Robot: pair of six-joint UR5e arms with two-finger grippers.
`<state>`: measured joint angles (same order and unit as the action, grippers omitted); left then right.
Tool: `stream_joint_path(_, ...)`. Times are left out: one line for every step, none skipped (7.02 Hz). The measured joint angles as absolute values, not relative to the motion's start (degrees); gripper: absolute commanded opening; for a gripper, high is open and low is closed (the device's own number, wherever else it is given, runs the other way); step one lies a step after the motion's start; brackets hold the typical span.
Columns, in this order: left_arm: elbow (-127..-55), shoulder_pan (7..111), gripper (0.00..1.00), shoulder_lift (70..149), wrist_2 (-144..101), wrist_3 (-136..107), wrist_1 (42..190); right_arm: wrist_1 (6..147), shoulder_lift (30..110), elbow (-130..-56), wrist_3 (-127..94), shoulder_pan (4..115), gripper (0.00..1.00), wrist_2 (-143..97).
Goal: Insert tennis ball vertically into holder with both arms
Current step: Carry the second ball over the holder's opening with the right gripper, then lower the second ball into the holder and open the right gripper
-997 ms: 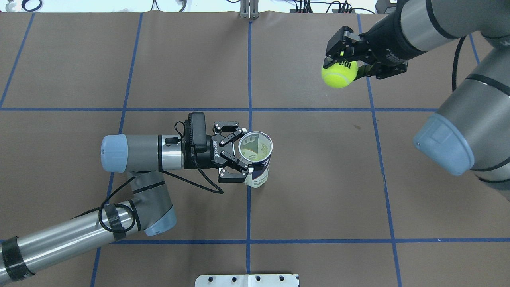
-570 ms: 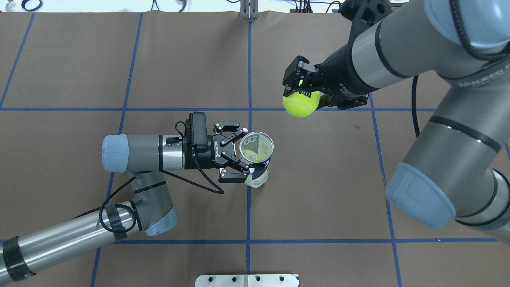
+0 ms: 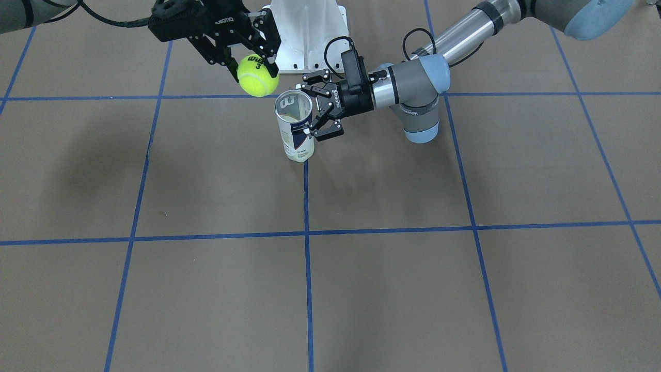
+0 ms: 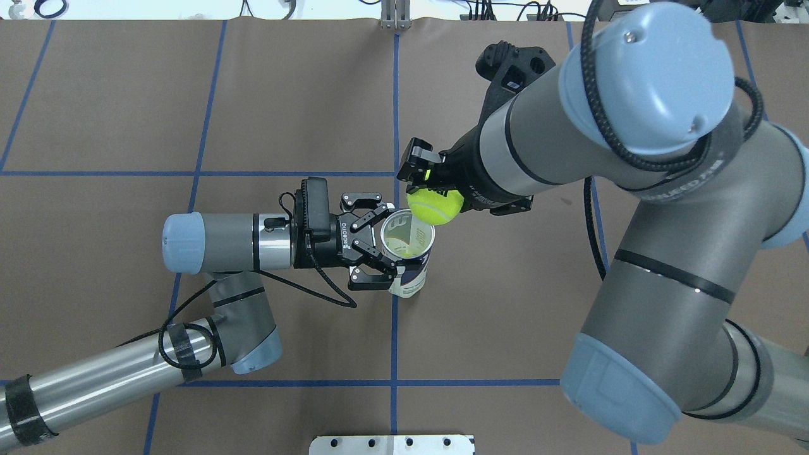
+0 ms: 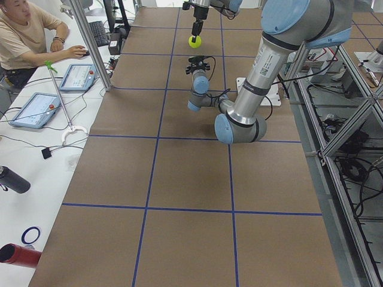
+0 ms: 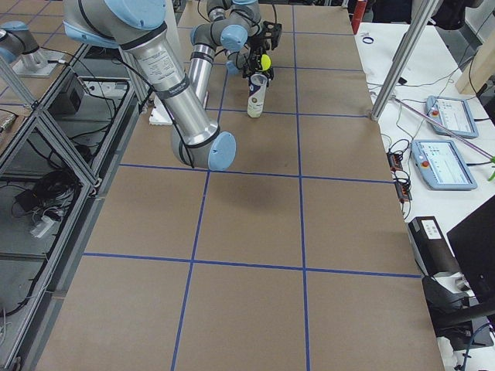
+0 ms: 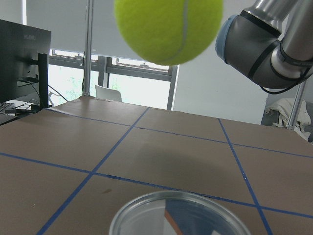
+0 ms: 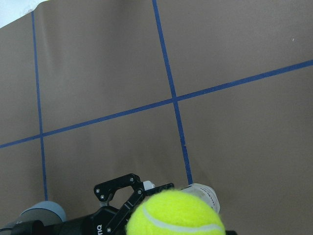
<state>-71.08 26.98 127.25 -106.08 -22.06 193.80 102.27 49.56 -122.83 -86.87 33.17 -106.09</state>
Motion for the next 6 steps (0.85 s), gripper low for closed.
stream_joint_path(-71.0,27.0,0.90,127.1,-106.1,-22.0,193.9,102.5,49.3,-122.3,-87.3,32.1,0.00,-104.7)
stream_joint_path(-71.0,27.0,0.90,127.0,-106.1,-22.0,194.0,102.5,49.2,-121.7,-87.4,31.5,0.00,-103.9)
stream_joint_path(-70.9,26.9,0.90,127.0,-106.1,-22.0,194.1,102.6,49.0,-121.2,-87.4,31.0,0.00,-103.2)
stream_joint_path(-70.9,26.9,0.90,126.9,-106.1,-22.0,194.2,102.6,48.8,-121.0,-87.4,30.7,0.00,-102.8)
stream_joint_path(-70.9,26.9,0.90,126.9,-106.1,-22.0,194.2,102.6,48.6,-120.8,-87.4,30.4,0.00,-102.4)
stream_joint_path(-70.9,26.9,0.90,126.9,-106.1,-22.0,194.2,102.6,48.3,-120.7,-87.5,30.1,0.09,-101.9)
